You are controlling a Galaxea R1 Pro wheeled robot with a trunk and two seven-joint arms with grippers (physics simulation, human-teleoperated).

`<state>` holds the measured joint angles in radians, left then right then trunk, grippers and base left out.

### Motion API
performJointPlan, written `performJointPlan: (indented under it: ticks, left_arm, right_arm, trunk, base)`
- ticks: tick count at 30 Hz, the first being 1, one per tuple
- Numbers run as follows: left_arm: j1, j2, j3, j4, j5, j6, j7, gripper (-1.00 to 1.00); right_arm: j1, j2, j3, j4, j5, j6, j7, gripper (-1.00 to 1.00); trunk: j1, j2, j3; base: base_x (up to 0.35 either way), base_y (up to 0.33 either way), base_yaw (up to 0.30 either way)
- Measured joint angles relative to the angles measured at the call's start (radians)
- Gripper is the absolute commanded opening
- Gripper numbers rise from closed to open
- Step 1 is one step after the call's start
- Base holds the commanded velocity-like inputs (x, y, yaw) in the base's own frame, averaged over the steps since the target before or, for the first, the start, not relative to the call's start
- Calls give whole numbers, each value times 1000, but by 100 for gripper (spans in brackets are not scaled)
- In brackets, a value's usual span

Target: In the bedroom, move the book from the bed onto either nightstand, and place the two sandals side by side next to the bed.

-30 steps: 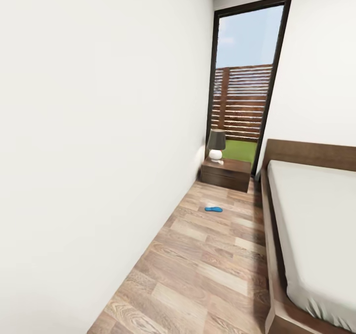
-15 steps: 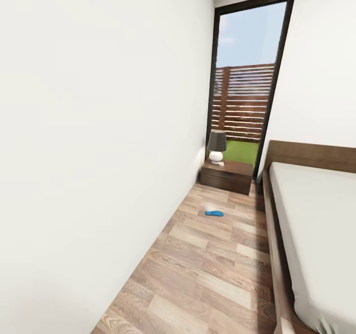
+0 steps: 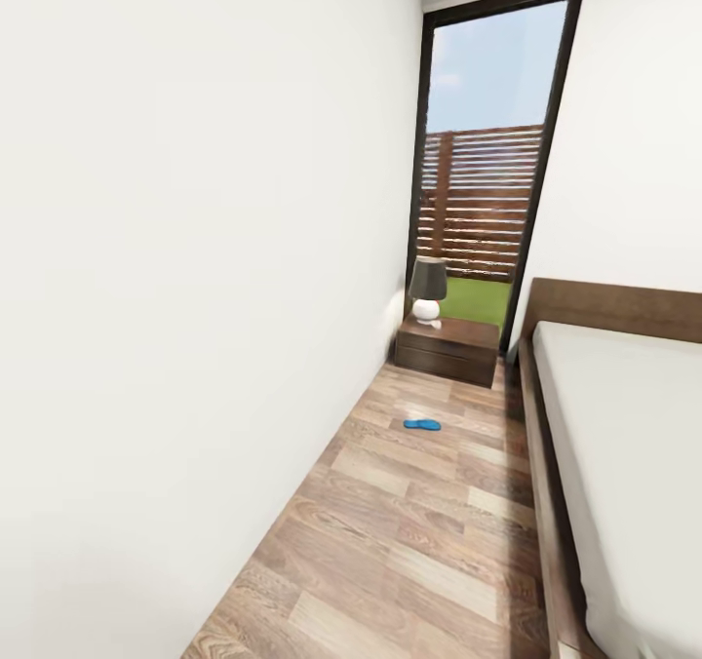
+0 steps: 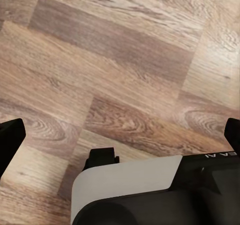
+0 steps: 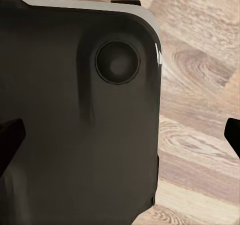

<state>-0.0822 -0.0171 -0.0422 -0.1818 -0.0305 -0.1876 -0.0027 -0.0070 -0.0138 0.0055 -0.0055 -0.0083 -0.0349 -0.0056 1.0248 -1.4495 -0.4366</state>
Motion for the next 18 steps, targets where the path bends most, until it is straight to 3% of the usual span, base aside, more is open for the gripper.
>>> performJointPlan:
  ticks: [18]
  left_arm:
    - [0, 0, 0, 0, 0, -1, 0, 100]
  right_arm:
    - [0, 0, 0, 1, 0, 0, 0, 100]
  trunk:
    - [0, 0, 0]
  base:
    - [156, -1, 0]
